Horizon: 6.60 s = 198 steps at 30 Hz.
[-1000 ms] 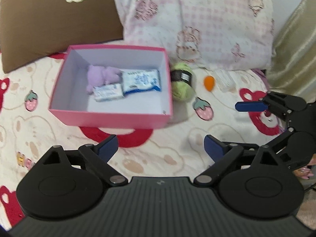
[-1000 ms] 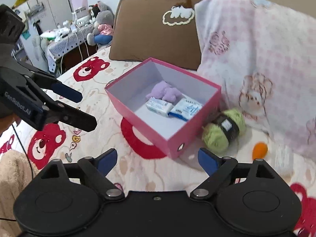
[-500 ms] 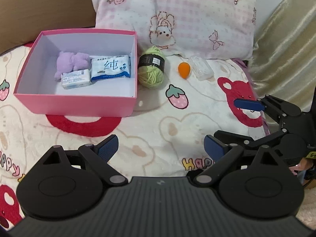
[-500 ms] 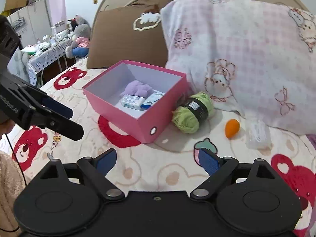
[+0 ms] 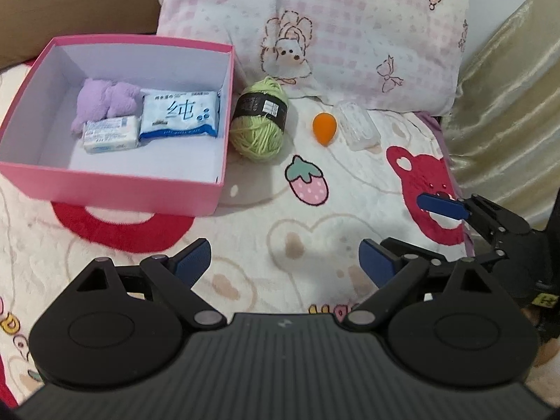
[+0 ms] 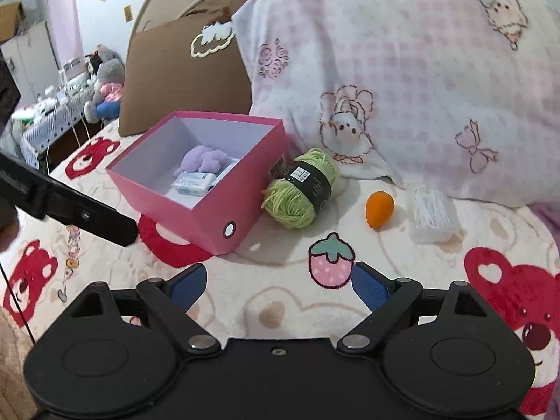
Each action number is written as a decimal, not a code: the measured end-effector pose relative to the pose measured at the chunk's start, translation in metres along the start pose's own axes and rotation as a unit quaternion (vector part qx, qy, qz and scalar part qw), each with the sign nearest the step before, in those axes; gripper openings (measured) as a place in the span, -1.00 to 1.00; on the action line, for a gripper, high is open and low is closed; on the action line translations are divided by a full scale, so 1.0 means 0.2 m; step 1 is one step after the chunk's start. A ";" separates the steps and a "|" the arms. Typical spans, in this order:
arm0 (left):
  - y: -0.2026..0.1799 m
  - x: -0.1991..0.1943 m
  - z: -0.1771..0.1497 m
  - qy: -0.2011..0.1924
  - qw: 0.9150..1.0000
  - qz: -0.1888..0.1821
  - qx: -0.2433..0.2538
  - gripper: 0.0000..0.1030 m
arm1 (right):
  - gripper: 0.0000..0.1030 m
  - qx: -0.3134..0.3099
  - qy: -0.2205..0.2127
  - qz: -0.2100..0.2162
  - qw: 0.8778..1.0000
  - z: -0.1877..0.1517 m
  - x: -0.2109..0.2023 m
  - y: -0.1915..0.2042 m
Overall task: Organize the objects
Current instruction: 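Move the left gripper toward the green yarn ball beside the box, then close the left gripper on the yarn ball's black label band, then lift the yarn ball with the left gripper and carry it toward the pink box, then lower the yarn ball into the box beside the soap box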
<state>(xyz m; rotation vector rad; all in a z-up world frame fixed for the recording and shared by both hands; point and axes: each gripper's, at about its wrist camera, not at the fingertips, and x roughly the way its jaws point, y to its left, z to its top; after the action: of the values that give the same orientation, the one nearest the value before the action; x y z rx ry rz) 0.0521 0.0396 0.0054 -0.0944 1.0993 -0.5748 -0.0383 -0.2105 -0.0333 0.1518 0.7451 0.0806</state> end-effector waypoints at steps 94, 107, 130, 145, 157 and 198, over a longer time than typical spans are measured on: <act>-0.21 0.81 0.50 0.005 0.999 -0.009 0.036 -0.34 | 0.10 0.090 -0.029 0.014 0.995 -0.02 0.74 -0.14; -0.25 0.66 0.28 -0.013 0.999 0.014 0.043 -0.16 | 0.09 0.123 0.049 0.011 0.991 -0.14 0.42 -0.15; -0.13 0.82 -0.06 -0.026 0.997 -0.057 -0.036 -0.13 | 0.64 0.095 0.054 0.021 0.994 -0.26 0.47 -0.21; -0.21 0.72 -0.15 -0.027 0.998 -0.050 0.003 -0.13 | 0.36 0.050 0.034 -0.004 0.998 -0.31 0.49 -0.11; -0.23 0.56 -0.16 0.021 0.999 -0.039 -0.018 -0.13 | 0.33 0.037 0.071 0.005 0.997 -0.26 0.38 -0.01; -0.08 -0.15 -0.25 -0.041 0.995 -0.048 -0.083 0.01 | 0.33 -0.114 0.090 0.058 0.988 0.07 0.05 0.48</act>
<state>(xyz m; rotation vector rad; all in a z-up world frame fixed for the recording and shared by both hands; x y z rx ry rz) -0.0069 0.0514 0.0113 -0.3143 1.0650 -0.5608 -0.0230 -0.1166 -0.0146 -0.0302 0.9000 0.2927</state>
